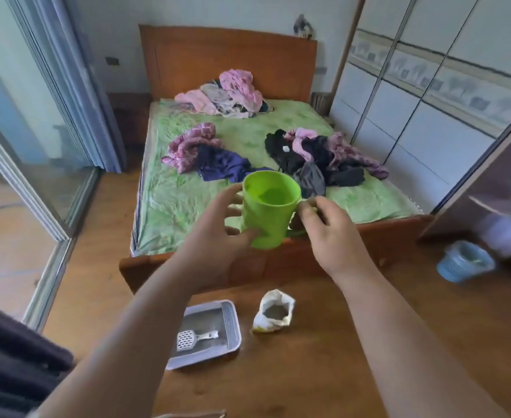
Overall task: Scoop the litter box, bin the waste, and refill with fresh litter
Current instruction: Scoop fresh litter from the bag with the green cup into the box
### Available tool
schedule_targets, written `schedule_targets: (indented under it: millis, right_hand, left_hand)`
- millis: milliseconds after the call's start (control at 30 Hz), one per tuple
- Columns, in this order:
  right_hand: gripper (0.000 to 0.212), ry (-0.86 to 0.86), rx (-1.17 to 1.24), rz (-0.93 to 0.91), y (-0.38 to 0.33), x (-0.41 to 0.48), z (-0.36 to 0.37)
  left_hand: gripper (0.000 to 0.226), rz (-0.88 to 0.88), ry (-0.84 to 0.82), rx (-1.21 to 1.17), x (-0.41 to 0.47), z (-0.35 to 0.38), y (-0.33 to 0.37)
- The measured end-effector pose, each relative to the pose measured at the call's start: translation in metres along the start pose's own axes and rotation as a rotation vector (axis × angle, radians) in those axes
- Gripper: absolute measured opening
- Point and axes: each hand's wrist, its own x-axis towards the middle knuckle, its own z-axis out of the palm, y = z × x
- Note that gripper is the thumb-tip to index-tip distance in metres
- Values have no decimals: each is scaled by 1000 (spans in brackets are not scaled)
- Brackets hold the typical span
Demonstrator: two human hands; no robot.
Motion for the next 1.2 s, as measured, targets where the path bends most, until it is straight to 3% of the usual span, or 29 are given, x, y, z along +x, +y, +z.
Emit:
schedule_targets:
  millis: [267,333,500,667,800,1000,1067,1200]
  right_hand:
    - [28,-127,-44,314,132,37,25]
    - [34,-134,-4,414,164,47,39]
    - [21,-91,172,640,247,62,69]
    - [23,-62,216,820,357,63,107]
    - [19,-43,177,906,469,50,155]
    - [23,-136,58,980,655,25,211]
    - [11,-159,26,1033,711,25,221]
    - [38,-230,-184,1043,799,29,233]
  left_hand:
    - [73,-188,-129,114,39,67,-97]
    - [71,-211,-187,130,55,82,-127]
    - [74,-288,-330,195,93,127,-206]
    - [82,-313,-486,311,109,192,-312]
    - [92,-482,-569,354,94,254,-430]
    - [66,-664,-486,496,43,330,-606]
    - [57,-683,-458,539,27,348,-654]
    - [45,-658,-474,583,7,378,-712]
